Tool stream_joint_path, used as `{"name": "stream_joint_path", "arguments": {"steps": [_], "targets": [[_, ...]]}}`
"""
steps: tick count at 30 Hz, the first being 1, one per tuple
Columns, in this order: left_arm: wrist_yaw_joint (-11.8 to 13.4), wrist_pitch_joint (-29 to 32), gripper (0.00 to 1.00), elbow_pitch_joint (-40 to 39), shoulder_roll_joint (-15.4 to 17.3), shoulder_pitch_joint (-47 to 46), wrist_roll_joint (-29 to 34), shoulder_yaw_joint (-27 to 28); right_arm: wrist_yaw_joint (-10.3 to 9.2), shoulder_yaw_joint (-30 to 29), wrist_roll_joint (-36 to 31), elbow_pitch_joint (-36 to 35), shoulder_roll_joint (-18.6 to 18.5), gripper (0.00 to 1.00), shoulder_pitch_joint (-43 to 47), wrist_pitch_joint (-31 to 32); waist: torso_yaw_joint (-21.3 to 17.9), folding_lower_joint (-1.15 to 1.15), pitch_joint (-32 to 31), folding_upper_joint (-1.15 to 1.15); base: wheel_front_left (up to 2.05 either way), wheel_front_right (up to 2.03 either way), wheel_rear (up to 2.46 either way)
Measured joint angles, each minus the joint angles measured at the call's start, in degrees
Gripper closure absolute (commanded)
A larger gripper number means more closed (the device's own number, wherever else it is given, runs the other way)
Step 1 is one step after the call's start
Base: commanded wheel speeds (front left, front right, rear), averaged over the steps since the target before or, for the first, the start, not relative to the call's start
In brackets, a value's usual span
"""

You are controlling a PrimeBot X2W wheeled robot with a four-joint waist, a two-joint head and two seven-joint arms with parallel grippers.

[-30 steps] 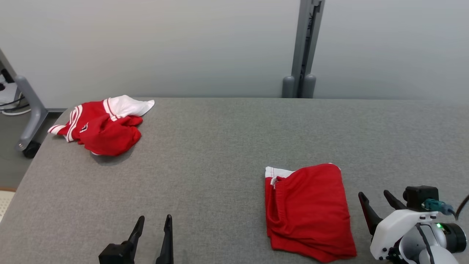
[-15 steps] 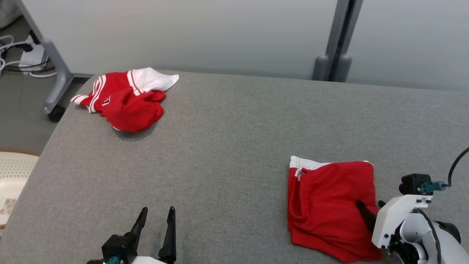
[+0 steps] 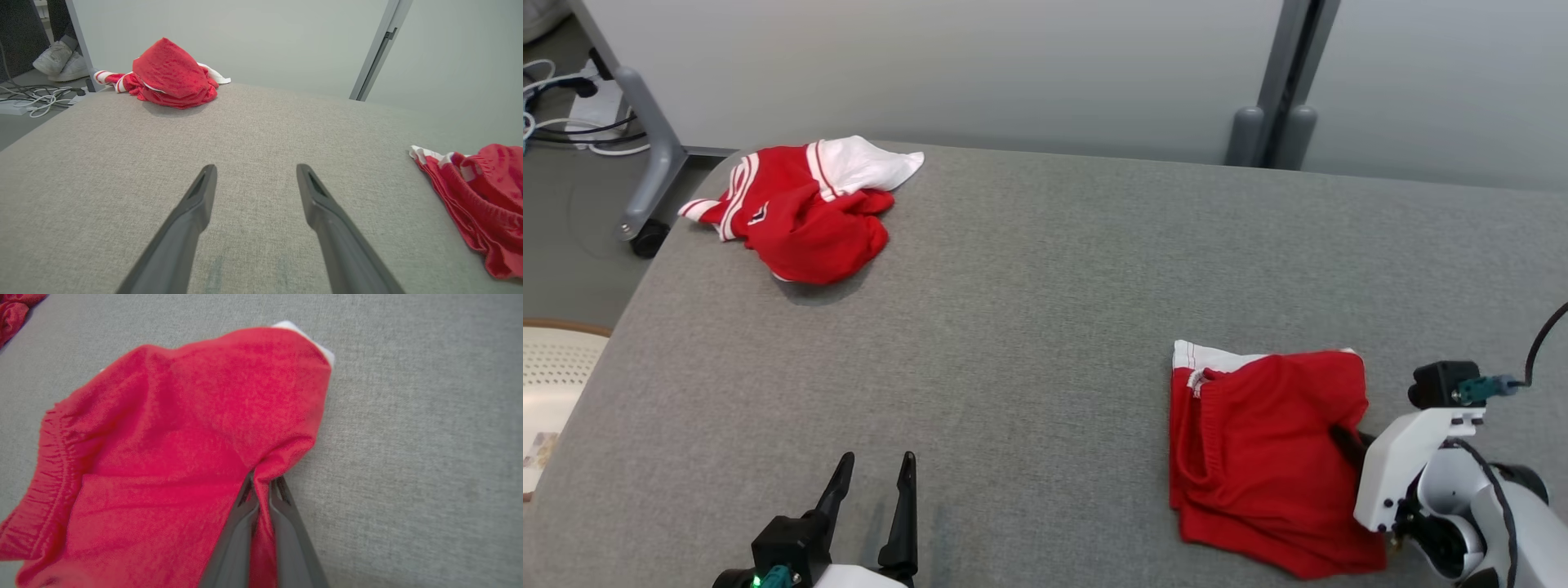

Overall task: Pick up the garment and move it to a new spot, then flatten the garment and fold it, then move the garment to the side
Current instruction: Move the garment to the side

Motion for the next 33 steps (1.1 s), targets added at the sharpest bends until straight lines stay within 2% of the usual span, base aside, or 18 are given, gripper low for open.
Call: {"name": "stream_joint_path", "arguments": {"steps": [6,13,16,19,20,25,29,33], "targets": [[-0.4,0.0,0.00,-0.8,-0.3,0.0,0.5,0.2,0.00,0.8,-0.2,-1.8,-2.9,1.00,-2.0,-1.0,-2.9,0.00,0.4,0.00,0.00,0.00,0.00],[-1.1,0.0,0.00,-2.4,-0.9,-2.2,0.8,-0.4,0.00,0.3,-1.7,-3.0,-5.6,1.00,-5.8,-1.3,-8.8,0.00,2.2,0.00,0.00,0.00,0.00],[-1.5,0.0,0.00,-3.1,-0.9,-3.5,0.5,-0.5,0.00,0.3,-2.6,-3.3,-5.8,1.00,-7.9,-1.8,-12.1,0.00,3.4,0.00,0.00,0.00,0.00],[-1.6,0.5,0.00,-4.1,-0.1,-5.2,1.0,-0.5,0.00,0.8,-3.3,-3.4,-5.5,1.00,-10.3,-2.6,-15.7,0.00,4.9,0.00,0.00,0.00,0.00],[-1.5,1.0,0.00,-4.7,0.4,-6.1,1.4,-0.6,0.00,1.2,-3.7,-3.2,-5.2,1.00,-11.8,-3.2,-18.1,0.00,5.9,0.00,0.00,0.00,0.00],[-1.4,2.6,0.00,-6.5,1.8,-8.1,2.3,-0.9,0.00,1.9,-3.7,-1.5,-4.2,1.00,-15.1,-4.9,-23.6,0.00,8.7,0.00,0.00,0.00,0.00],[-1.4,3.8,0.00,-7.8,2.3,-9.2,2.9,-1.4,0.00,2.3,-3.8,0.7,-4.2,1.00,-17.2,-6.6,-26.5,0.00,11.2,0.00,0.00,0.00,0.00],[-1.4,4.5,0.00,-8.8,2.9,-9.5,3.2,-2.0,0.00,2.6,-3.9,2.7,-4.8,1.00,-19.4,-8.9,-27.4,0.00,13.1,0.00,0.00,0.00,0.00]]}}
